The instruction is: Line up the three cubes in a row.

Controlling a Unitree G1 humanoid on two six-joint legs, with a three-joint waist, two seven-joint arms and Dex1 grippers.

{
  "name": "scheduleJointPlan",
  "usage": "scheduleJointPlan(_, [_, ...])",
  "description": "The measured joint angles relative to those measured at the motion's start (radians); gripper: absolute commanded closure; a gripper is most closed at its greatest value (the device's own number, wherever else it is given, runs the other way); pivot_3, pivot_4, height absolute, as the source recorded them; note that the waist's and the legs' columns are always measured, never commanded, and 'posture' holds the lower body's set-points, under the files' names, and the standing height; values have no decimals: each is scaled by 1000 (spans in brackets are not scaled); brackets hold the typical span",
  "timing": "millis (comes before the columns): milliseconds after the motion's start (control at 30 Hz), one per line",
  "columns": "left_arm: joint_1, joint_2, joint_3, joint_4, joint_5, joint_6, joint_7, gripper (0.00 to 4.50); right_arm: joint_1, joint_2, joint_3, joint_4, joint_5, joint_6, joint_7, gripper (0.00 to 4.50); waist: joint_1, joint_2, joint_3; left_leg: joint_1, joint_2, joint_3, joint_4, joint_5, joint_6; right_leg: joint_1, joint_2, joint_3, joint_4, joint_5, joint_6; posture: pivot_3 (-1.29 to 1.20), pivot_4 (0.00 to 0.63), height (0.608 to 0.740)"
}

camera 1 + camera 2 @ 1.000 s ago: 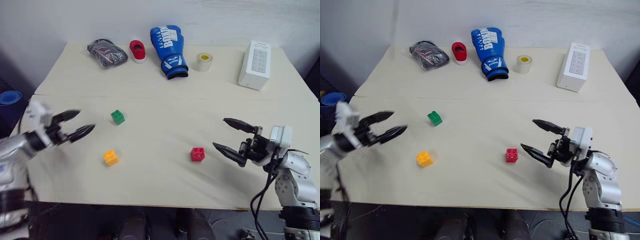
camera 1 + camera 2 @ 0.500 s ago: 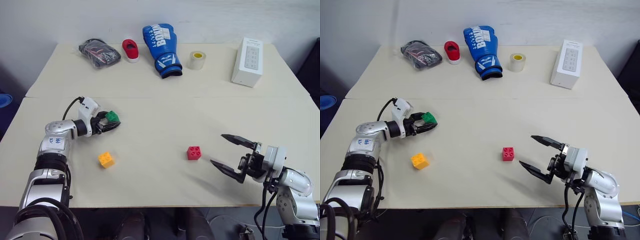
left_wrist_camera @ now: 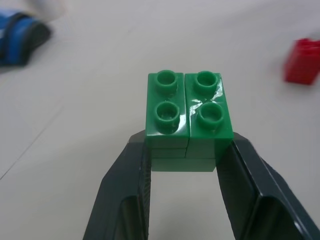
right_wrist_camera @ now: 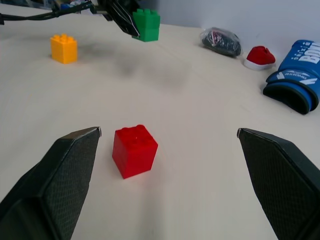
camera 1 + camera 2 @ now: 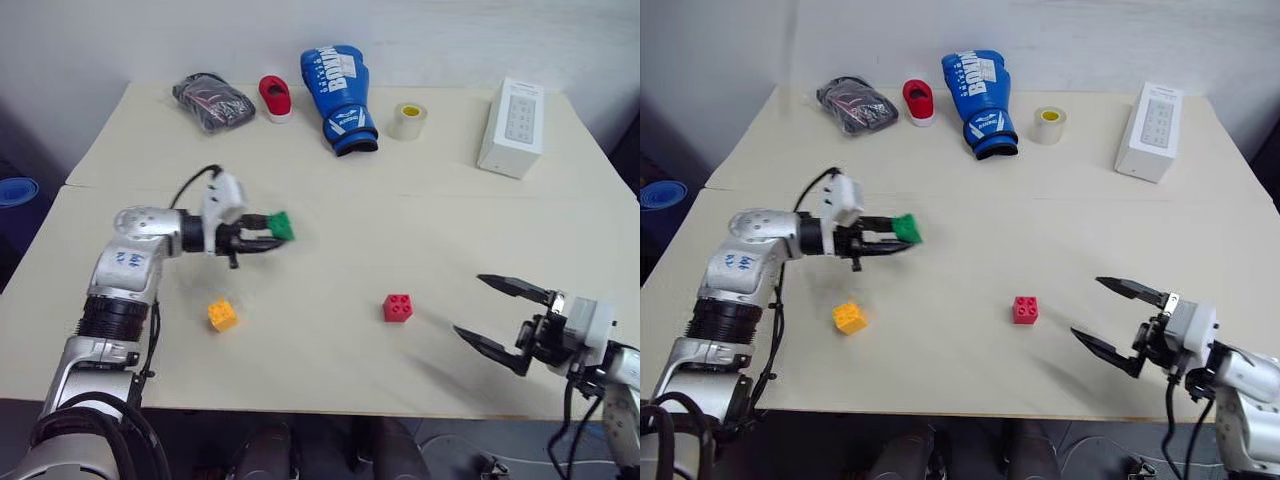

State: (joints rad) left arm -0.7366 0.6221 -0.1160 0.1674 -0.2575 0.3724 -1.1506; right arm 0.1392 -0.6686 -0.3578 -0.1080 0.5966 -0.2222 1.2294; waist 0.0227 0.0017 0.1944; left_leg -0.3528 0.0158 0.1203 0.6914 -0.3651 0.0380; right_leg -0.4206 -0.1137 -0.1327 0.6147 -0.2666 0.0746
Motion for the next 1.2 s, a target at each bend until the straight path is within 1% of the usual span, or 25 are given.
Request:
scheduleJointPlan(67, [4, -19, -87, -130, -6, 83, -25, 3033, 26, -11, -6, -5, 6, 11, 4, 0, 1, 0, 0, 0, 0, 0, 2, 0, 0, 0, 0, 1, 3, 0, 0, 0, 150, 740])
scheduleJointPlan(133, [18, -41, -151, -192, 3, 119, -23, 3033, 41, -15, -11, -22, 14, 30, 3, 0, 0, 0, 0, 1, 0, 0, 3, 0, 0, 0, 0, 3, 3, 0, 0, 0, 150, 740])
scheduleJointPlan(267, [45, -115, -253, -204, 48, 132, 22, 3033, 72, -38, -20, -77, 22, 73, 1, 0, -1, 0, 0, 1, 2, 0, 4, 0, 0, 0, -1, 4, 3, 0, 0, 0, 150, 740])
scheduleJointPlan(367, [47, -121, -305, -182, 119, 75, 44, 3033, 78, -41, -20, -135, 30, 102, -7, 0, 1, 0, 0, 1, 2, 0, 4, 0, 0, 0, -1, 3, 1, 0, -1, 0, 150, 740])
scheduleJointPlan(600, [59, -146, -323, -54, 209, -75, 80, 3033, 84, -42, -20, -230, 41, 179, -42, 0, 4, 0, 0, -1, 1, -2, 6, 0, 1, 0, -3, 2, 0, 0, -1, 0, 150, 740])
scheduleJointPlan(700, [59, -146, -323, -40, 210, -105, 69, 3033, 88, -53, -15, -256, 45, 206, -40, 0, 4, 0, 0, -1, 1, -2, 6, -1, 1, 0, -3, 2, 0, 0, -1, 0, 150, 740])
scheduleJointPlan(900, [85, -120, -320, -87, 206, -71, 21, 3033, 72, -71, -14, -261, 48, 242, -32, 0, 3, 0, 0, 0, 2, -2, 6, -1, 1, 0, -3, 1, 0, 0, -1, 0, 150, 740])
scheduleJointPlan(1000, [109, -117, -313, -123, 208, -46, 35, 3033, 61, -72, -14, -261, 47, 245, -31, 0, 3, 0, 0, 0, 2, -2, 6, -1, 1, 0, -3, 2, 0, 0, -1, 0, 150, 740])
scheduleJointPlan(1200, [122, -130, -308, -120, 209, -49, 60, 3033, 42, -72, -14, -258, 41, 246, -30, 0, 5, 0, 0, 0, 1, -2, 6, -1, 1, 1, -3, 1, 0, 0, -1, 0, 150, 740])
